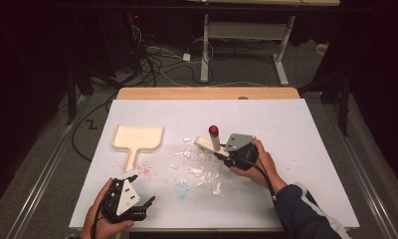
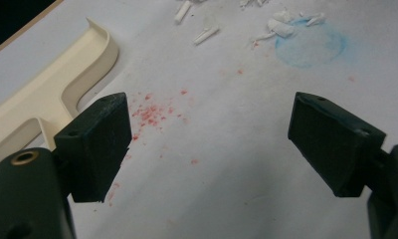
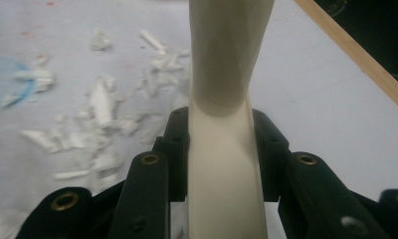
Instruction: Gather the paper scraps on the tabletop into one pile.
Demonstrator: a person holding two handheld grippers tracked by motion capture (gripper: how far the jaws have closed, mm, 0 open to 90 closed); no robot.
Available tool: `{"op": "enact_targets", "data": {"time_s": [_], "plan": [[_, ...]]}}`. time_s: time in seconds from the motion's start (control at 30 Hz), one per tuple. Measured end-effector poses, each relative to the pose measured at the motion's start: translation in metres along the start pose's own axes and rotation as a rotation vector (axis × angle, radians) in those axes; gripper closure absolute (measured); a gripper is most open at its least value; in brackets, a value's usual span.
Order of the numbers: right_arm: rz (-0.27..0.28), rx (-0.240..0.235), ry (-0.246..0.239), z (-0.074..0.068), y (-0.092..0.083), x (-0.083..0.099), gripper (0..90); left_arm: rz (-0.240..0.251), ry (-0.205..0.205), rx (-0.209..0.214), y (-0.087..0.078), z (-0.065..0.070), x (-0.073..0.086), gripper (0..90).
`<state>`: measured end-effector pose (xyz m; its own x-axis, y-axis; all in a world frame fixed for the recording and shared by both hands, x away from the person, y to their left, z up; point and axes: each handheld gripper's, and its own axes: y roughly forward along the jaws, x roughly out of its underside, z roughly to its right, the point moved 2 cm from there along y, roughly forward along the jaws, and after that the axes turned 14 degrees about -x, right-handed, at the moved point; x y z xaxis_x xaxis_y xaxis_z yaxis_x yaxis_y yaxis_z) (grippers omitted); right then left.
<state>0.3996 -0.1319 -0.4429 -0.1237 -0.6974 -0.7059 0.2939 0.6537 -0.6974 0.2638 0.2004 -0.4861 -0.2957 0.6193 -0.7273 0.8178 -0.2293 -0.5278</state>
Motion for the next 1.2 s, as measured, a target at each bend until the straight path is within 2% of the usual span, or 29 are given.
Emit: {"op": "enact_targets", "data": {"time_s": [0.07, 0.17, 0.2, 0.27, 0.43, 0.6, 0.73, 0.8, 0.87, 0.93, 1.0, 1.07, 1.1, 1.13, 1.17, 1.2], "plan": [[0.002, -0.024, -0.021, -0.009, -0.004, -0.001, 68.3, 0.002, -0.002, 0.001, 0.000, 0.001, 0.000, 16.2], [0.018, -0.019, -0.041, -0.016, -0.015, -0.004, 68.3, 0.006, -0.002, 0.000, -0.001, 0.001, -0.001, 16.2], [0.033, -0.008, -0.043, -0.016, -0.024, -0.006, 68.3, 0.008, -0.004, 0.001, -0.002, 0.001, -0.001, 16.2], [0.047, 0.001, -0.038, -0.015, -0.028, -0.007, 68.3, 0.007, -0.002, 0.003, -0.002, 0.000, -0.001, 16.2], [0.104, 0.016, 0.009, 0.000, -0.043, -0.009, 68.3, 0.009, -0.007, 0.006, -0.003, 0.000, -0.001, 16.2], [0.120, 0.031, 0.059, 0.020, -0.041, -0.012, 68.3, 0.010, -0.024, 0.007, -0.002, -0.002, 0.000, 16.2], [0.100, 0.072, 0.059, 0.036, -0.028, -0.020, 68.3, 0.013, -0.028, 0.009, -0.003, -0.003, 0.000, 16.2], [0.062, 0.096, 0.041, 0.049, -0.009, -0.028, 68.3, 0.013, -0.031, 0.011, -0.002, -0.004, 0.000, 16.2], [0.049, 0.103, 0.037, 0.052, -0.003, -0.030, 68.3, 0.008, -0.033, 0.010, -0.002, -0.005, 0.001, 16.2], [0.024, 0.109, 0.015, 0.058, 0.013, -0.033, 68.3, 0.001, -0.038, 0.009, -0.001, -0.005, 0.002, 16.2], [0.006, 0.144, -0.004, 0.064, 0.031, -0.037, 68.3, -0.002, -0.051, 0.009, -0.001, -0.006, 0.003, 16.2], [0.006, 0.138, -0.012, 0.069, 0.045, -0.039, 68.3, -0.007, -0.057, 0.005, 0.000, -0.007, 0.003, 16.2], [0.016, 0.115, -0.007, 0.070, 0.056, -0.042, 68.3, -0.010, -0.059, 0.005, 0.001, -0.007, 0.003, 16.2], [0.016, 0.115, -0.007, 0.070, 0.056, -0.042, 68.3, -0.013, -0.065, 0.008, 0.001, -0.007, 0.003, 16.2], [0.023, 0.092, -0.015, 0.068, 0.061, -0.043, 68.3, -0.017, -0.072, 0.011, 0.002, -0.006, 0.004, 16.2], [0.017, 0.096, -0.042, 0.065, 0.066, -0.046, 68.3, -0.025, -0.066, 0.014, 0.002, -0.005, 0.004, 16.2]]}}
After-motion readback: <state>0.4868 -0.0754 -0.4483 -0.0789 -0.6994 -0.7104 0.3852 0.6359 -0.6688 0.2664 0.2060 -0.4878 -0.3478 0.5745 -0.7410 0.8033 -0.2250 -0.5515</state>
